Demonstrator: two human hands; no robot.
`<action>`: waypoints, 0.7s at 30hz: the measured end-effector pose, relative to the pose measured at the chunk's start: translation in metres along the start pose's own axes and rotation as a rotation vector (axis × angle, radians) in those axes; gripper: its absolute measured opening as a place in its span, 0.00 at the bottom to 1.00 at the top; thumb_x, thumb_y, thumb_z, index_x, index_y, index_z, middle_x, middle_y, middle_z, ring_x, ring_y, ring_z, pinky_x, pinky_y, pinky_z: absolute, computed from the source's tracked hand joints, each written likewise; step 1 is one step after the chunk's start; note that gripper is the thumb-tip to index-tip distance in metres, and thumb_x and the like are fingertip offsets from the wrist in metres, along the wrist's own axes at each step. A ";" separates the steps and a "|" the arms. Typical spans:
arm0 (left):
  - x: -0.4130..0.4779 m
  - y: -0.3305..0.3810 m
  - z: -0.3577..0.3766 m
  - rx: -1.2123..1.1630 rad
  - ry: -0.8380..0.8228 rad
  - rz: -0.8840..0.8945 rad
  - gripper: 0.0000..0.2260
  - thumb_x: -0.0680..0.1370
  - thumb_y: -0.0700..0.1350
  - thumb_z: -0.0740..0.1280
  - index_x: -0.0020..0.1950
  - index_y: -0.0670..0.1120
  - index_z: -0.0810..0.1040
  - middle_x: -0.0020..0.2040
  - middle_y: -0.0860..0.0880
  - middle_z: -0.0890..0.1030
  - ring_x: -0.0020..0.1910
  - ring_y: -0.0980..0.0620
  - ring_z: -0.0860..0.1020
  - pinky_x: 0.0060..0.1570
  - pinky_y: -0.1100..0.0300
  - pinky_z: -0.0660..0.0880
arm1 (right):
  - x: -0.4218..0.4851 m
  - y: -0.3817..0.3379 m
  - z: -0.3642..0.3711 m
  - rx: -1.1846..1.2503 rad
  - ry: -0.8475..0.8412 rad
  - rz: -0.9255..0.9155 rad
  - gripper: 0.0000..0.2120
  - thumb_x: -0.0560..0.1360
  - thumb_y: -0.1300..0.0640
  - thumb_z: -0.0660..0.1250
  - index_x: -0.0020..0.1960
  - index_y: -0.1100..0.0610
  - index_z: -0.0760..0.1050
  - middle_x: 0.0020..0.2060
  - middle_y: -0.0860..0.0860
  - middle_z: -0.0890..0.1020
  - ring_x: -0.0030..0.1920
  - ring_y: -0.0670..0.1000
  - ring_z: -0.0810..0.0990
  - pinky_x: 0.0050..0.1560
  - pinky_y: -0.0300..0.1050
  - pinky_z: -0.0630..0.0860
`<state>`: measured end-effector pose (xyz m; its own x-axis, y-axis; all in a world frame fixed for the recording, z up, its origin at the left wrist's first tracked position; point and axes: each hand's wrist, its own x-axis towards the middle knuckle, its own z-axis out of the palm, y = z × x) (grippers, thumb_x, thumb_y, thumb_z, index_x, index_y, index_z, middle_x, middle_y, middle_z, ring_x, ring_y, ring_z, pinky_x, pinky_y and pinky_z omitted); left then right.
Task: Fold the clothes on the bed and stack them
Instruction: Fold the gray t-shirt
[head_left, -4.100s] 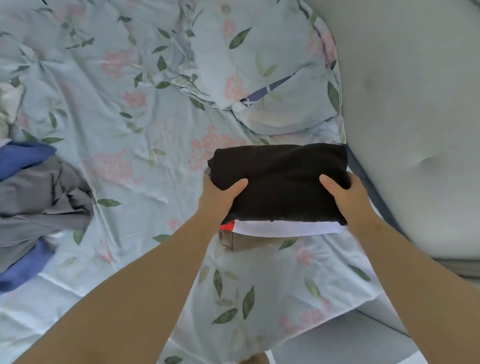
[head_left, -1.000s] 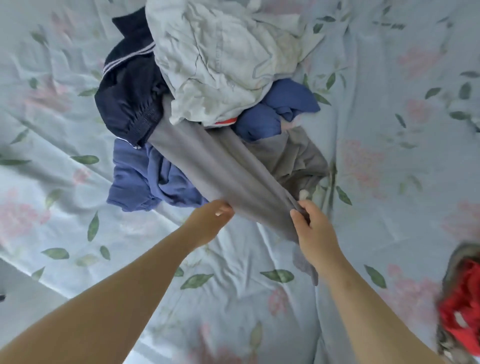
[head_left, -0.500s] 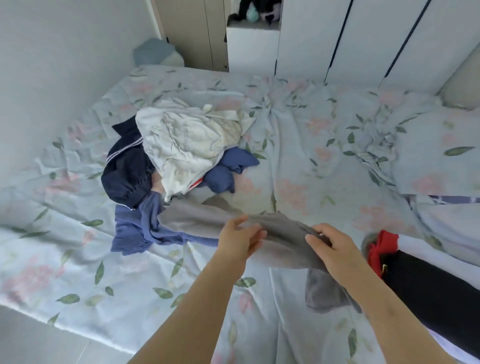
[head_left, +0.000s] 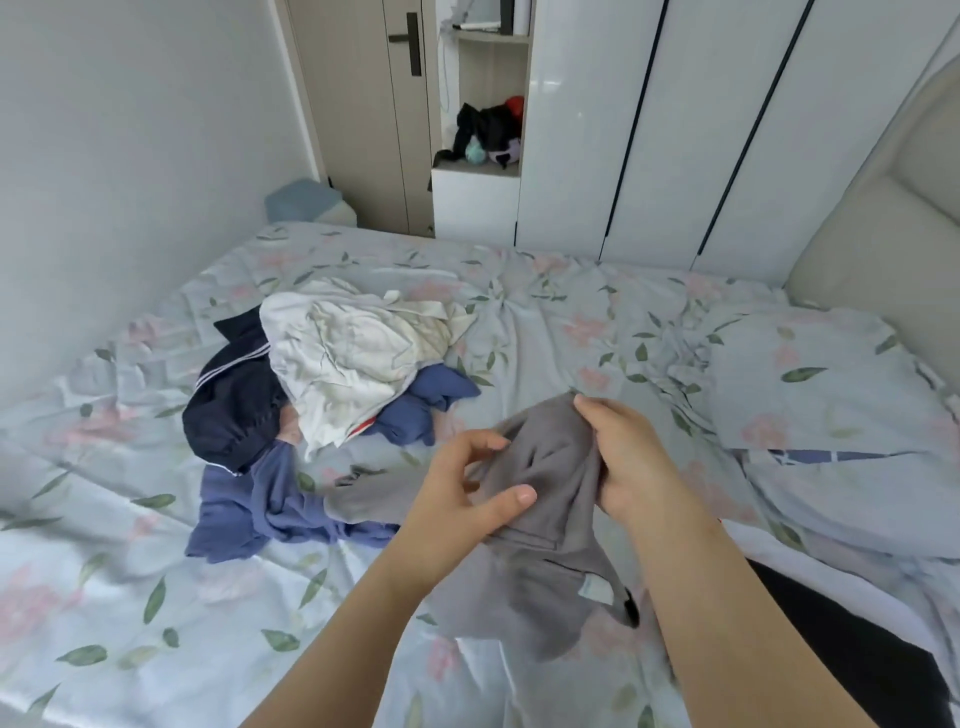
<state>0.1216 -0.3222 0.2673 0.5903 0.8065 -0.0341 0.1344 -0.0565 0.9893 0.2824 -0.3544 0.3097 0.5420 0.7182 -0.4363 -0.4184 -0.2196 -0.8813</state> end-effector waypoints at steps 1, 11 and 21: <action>-0.002 -0.003 -0.003 0.045 -0.015 0.011 0.26 0.61 0.60 0.73 0.56 0.59 0.71 0.60 0.55 0.73 0.59 0.58 0.73 0.59 0.62 0.71 | 0.000 -0.006 0.002 0.101 0.003 0.053 0.10 0.80 0.57 0.60 0.45 0.61 0.75 0.42 0.59 0.80 0.42 0.55 0.79 0.40 0.47 0.77; 0.009 0.007 -0.018 -0.201 0.237 -0.103 0.11 0.81 0.41 0.60 0.39 0.42 0.73 0.30 0.51 0.74 0.31 0.56 0.71 0.32 0.67 0.69 | 0.005 -0.019 0.007 0.570 -0.004 0.194 0.08 0.81 0.63 0.56 0.46 0.63 0.72 0.43 0.58 0.78 0.40 0.55 0.77 0.40 0.50 0.74; 0.023 0.020 -0.031 0.059 0.128 -0.133 0.08 0.78 0.44 0.66 0.40 0.47 0.81 0.38 0.44 0.81 0.38 0.48 0.77 0.43 0.54 0.74 | -0.009 0.009 0.009 -0.374 -0.270 -0.241 0.20 0.74 0.59 0.69 0.64 0.46 0.71 0.57 0.43 0.74 0.52 0.36 0.74 0.48 0.30 0.71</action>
<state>0.1132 -0.2864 0.2911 0.4587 0.8772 -0.1419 0.2527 0.0244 0.9672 0.2673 -0.3572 0.3075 0.3628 0.9115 -0.1936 0.0109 -0.2119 -0.9772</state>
